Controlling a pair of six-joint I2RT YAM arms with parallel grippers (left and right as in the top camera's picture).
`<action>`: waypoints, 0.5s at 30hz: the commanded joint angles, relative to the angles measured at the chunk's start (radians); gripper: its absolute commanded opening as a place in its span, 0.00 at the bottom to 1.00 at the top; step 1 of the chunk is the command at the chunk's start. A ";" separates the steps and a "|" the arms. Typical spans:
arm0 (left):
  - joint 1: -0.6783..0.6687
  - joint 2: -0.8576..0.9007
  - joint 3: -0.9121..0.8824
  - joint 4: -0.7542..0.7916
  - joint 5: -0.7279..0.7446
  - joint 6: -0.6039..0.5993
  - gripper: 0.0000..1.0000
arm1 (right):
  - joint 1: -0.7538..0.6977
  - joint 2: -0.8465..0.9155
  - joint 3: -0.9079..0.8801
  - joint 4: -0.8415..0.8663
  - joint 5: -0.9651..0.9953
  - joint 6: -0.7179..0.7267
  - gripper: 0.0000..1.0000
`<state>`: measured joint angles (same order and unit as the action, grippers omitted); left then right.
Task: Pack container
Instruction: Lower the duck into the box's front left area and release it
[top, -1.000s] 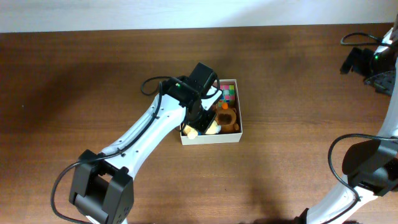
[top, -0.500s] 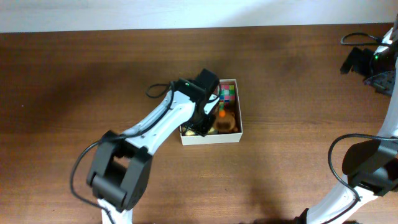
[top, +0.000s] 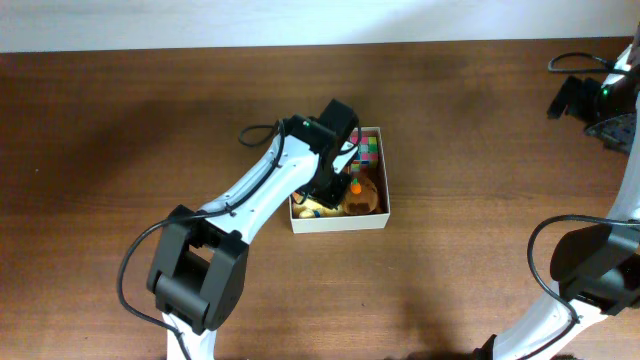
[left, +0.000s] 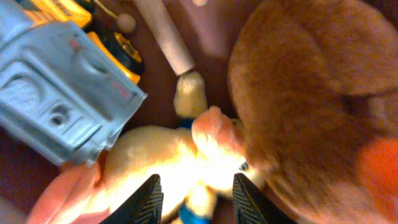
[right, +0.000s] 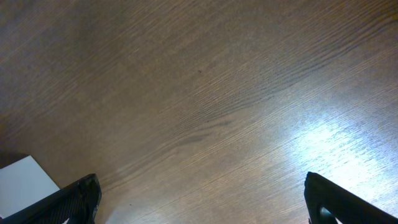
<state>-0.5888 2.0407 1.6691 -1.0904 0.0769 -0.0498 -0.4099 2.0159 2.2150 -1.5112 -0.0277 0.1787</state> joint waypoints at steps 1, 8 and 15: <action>-0.003 0.008 0.094 -0.046 -0.006 -0.006 0.38 | 0.005 -0.005 0.008 0.000 -0.006 -0.005 0.99; -0.006 0.008 0.161 -0.071 0.010 -0.006 0.60 | 0.005 -0.005 0.008 0.000 -0.006 -0.005 0.99; -0.054 0.008 0.219 -0.069 0.013 -0.003 0.70 | 0.005 -0.005 0.008 0.000 -0.006 -0.005 0.99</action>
<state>-0.6067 2.0422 1.8465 -1.1599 0.0776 -0.0536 -0.4099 2.0159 2.2150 -1.5116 -0.0277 0.1787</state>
